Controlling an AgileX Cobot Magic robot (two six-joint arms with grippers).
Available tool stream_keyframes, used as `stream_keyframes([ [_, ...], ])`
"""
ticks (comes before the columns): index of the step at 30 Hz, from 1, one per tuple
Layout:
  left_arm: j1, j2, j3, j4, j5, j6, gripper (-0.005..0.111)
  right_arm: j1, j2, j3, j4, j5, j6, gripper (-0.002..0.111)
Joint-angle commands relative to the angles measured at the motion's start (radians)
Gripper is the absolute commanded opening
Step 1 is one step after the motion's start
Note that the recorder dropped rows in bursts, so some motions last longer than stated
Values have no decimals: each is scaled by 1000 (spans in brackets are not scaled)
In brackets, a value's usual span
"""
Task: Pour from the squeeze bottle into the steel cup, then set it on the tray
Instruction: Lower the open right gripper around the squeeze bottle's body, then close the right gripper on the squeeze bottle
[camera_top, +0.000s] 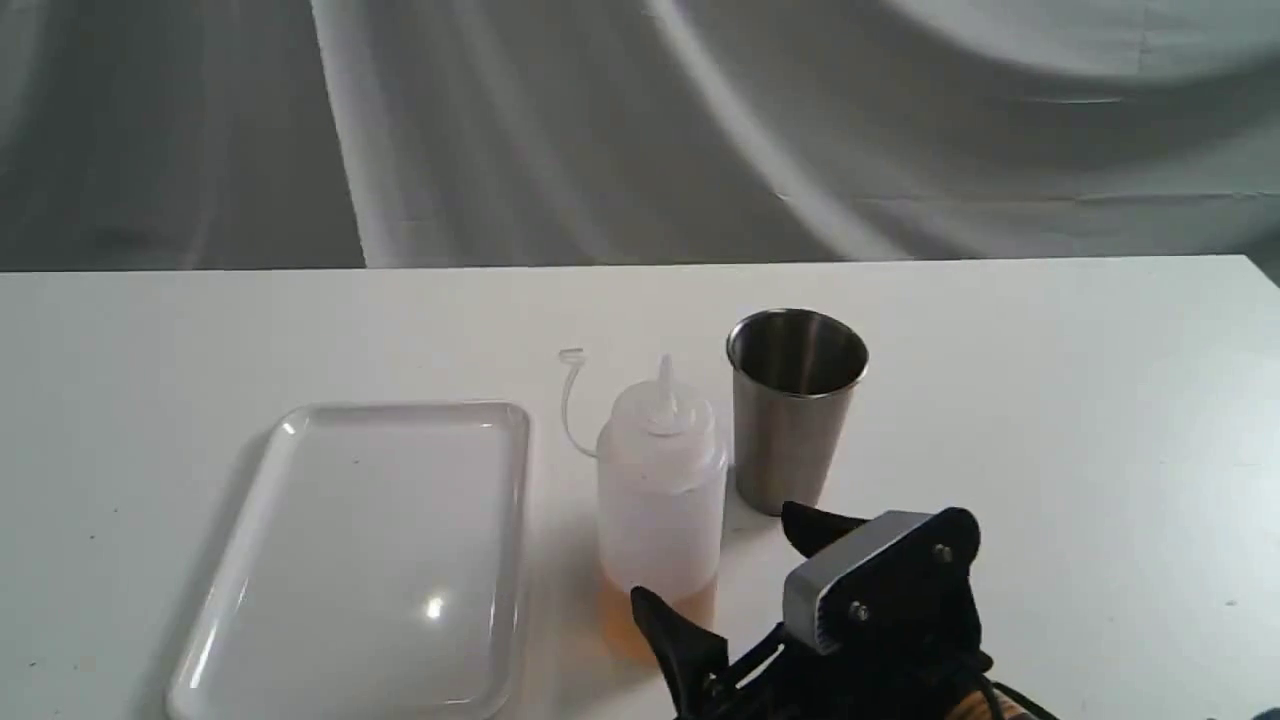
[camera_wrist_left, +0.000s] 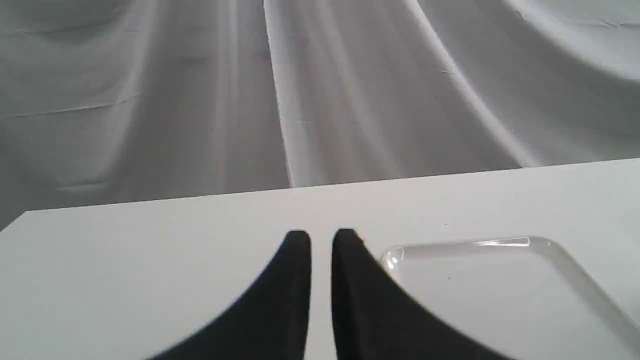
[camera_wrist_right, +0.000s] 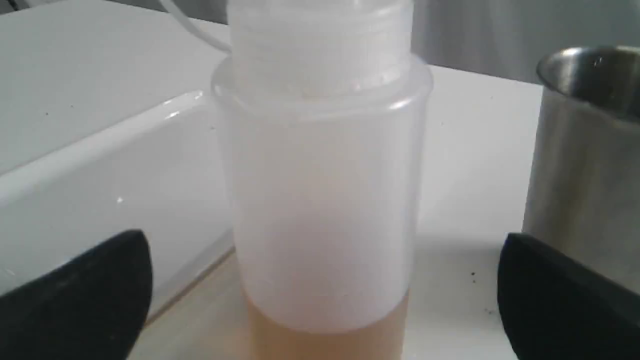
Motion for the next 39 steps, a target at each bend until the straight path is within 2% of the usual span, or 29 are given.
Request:
stream_keyframes([
  [1,-5,-5,4,1,-2,-2,8,2,21,-24,6,-6,8,92],
  [25,-5,-5,4,1,-2,-1,8,2,38,-127,4,12,34,92],
  [39,-5,-5,4,1,-2,-5,8,2,38,-128,4,46,66,92],
])
